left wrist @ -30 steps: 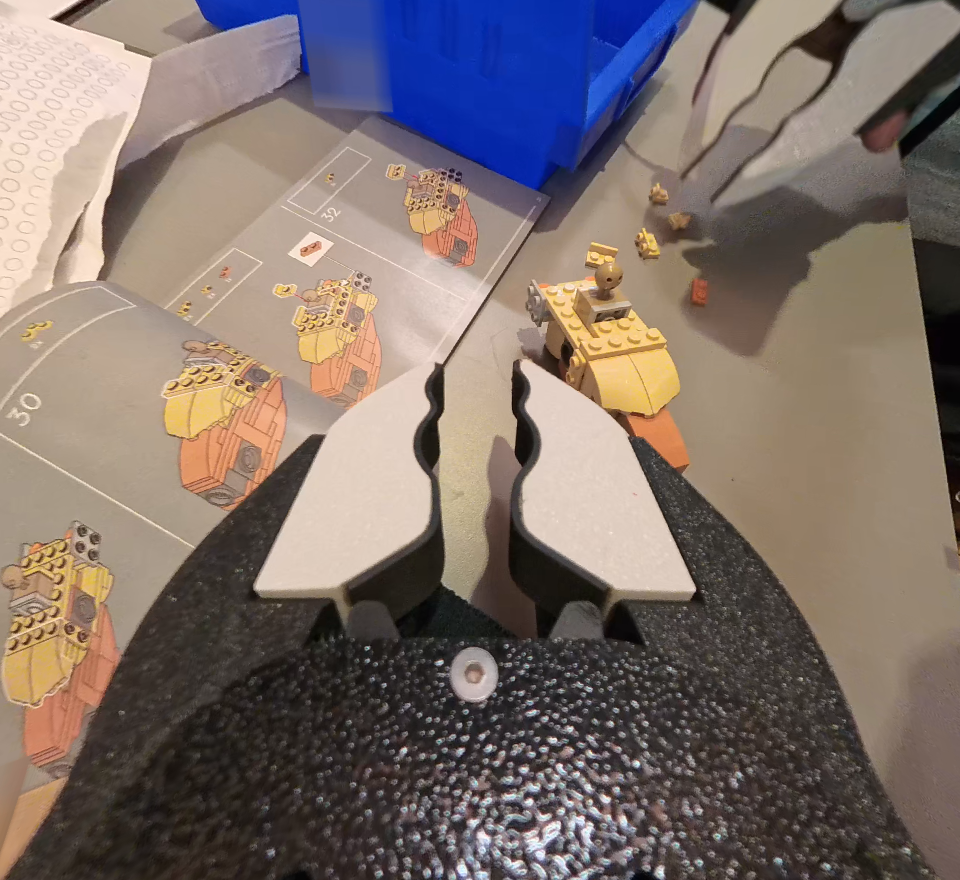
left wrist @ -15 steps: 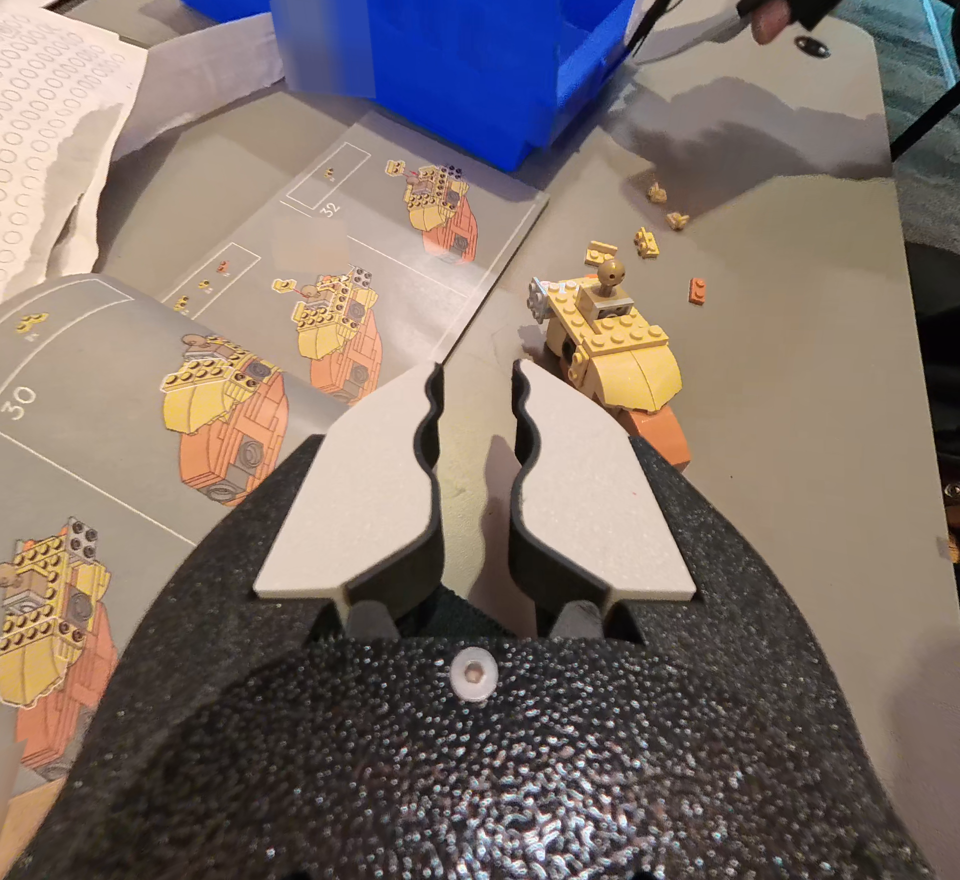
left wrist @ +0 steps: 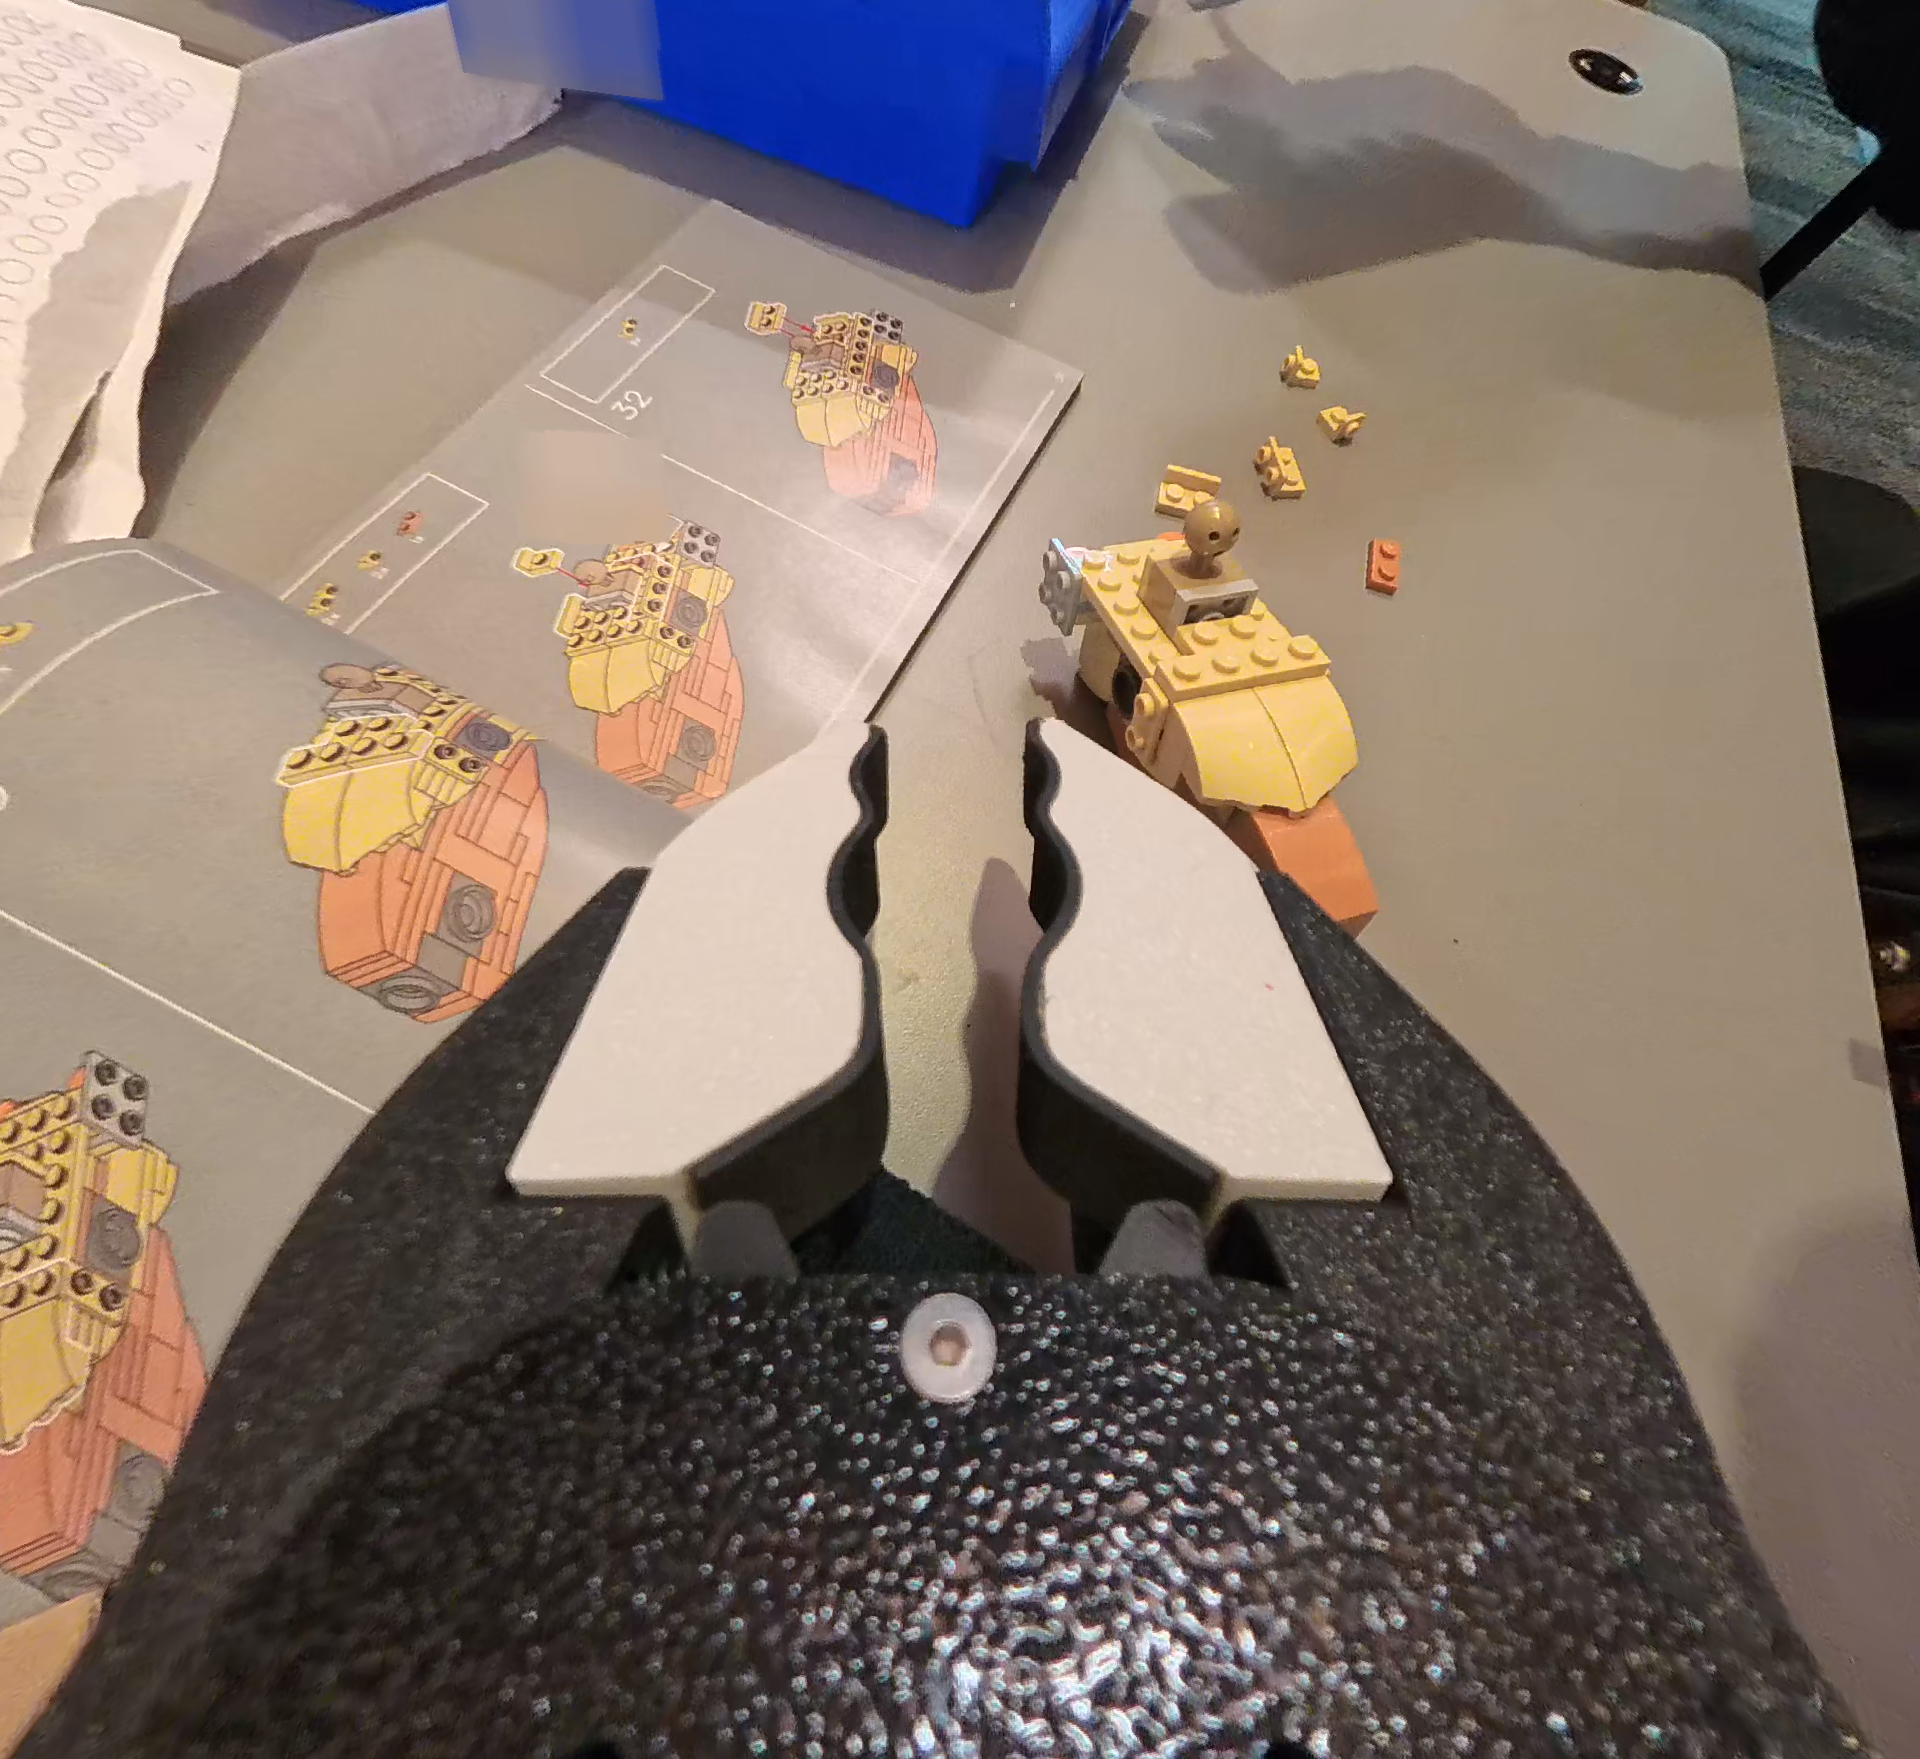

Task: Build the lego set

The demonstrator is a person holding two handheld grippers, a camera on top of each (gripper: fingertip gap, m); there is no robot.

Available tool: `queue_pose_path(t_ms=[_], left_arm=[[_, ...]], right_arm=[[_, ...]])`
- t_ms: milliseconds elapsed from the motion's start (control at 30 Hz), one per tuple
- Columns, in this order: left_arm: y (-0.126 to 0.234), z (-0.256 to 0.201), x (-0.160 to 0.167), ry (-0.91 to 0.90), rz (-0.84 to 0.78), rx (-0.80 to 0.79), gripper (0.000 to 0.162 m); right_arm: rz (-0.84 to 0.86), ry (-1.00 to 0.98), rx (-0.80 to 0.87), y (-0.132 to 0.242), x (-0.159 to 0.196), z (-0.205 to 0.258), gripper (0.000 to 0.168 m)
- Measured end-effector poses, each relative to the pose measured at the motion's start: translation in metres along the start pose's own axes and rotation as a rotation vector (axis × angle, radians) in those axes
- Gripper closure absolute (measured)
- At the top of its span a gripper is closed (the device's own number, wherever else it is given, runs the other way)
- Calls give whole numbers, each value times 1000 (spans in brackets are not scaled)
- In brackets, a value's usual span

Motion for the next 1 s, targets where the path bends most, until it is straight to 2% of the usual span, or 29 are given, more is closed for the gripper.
queue_pose_path(t_ms=[233,467,667,1000], left_arm=[[4,2,-2,7,-23,5,137],[10,2,-7,-4,-83,-7,137],[12,-1,-5,-35,-155,-43,137],[12,1,-3,-37,-179,-73,137]], right_arm=[[-104,38,-107,17,-3,35,148],[-215,71,-206,16,-1,72,148],[-361,-2,-342,7,-9,79,148],[-478,-122,-606,-7,-20,81,147]])
Point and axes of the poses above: each gripper's, where its closed fingertips meet, y back along the fingers, x out of its underside, z = x × y across the jaws, the point moved 6 cm from there along y, back along the fingers, and after that the axes turned 13 degrees about -y, right-handed, at the moved point
